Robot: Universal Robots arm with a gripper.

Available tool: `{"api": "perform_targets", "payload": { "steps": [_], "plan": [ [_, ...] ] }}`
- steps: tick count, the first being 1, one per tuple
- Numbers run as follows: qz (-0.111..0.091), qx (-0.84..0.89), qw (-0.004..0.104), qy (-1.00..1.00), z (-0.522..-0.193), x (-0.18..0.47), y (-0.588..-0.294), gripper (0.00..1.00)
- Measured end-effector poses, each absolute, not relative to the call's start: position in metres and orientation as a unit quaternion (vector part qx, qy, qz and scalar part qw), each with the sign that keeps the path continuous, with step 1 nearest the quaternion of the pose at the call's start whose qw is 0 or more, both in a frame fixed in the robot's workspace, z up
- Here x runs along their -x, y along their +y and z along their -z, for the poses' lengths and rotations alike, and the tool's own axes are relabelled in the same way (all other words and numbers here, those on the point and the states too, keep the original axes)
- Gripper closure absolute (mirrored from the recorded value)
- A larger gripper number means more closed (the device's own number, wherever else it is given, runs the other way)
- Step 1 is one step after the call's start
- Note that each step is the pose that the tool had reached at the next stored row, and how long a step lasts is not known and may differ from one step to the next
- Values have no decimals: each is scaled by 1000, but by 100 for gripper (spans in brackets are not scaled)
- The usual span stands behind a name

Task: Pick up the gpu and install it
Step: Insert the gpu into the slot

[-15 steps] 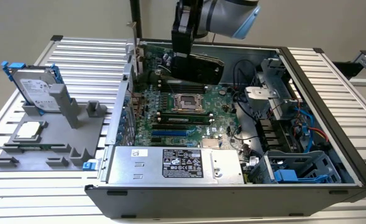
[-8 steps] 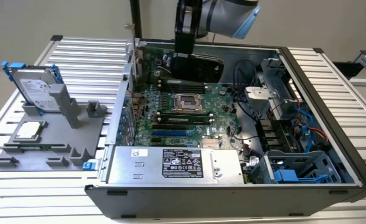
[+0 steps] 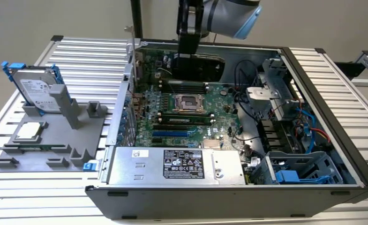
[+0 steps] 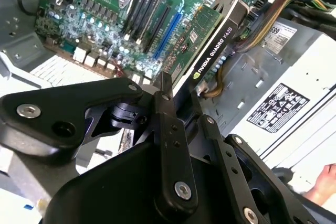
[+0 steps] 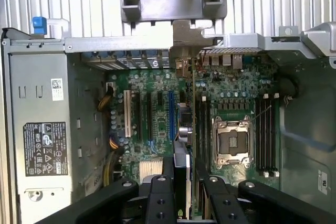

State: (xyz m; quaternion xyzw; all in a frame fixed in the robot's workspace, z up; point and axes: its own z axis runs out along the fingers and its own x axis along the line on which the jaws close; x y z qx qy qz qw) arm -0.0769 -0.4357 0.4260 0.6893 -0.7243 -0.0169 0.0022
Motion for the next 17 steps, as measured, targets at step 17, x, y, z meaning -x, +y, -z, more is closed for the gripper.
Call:
{"api": "perform_targets", "payload": {
  "steps": [17],
  "plan": [
    [17,-682,2,-732,-420,67,-436,100]
  ]
}}
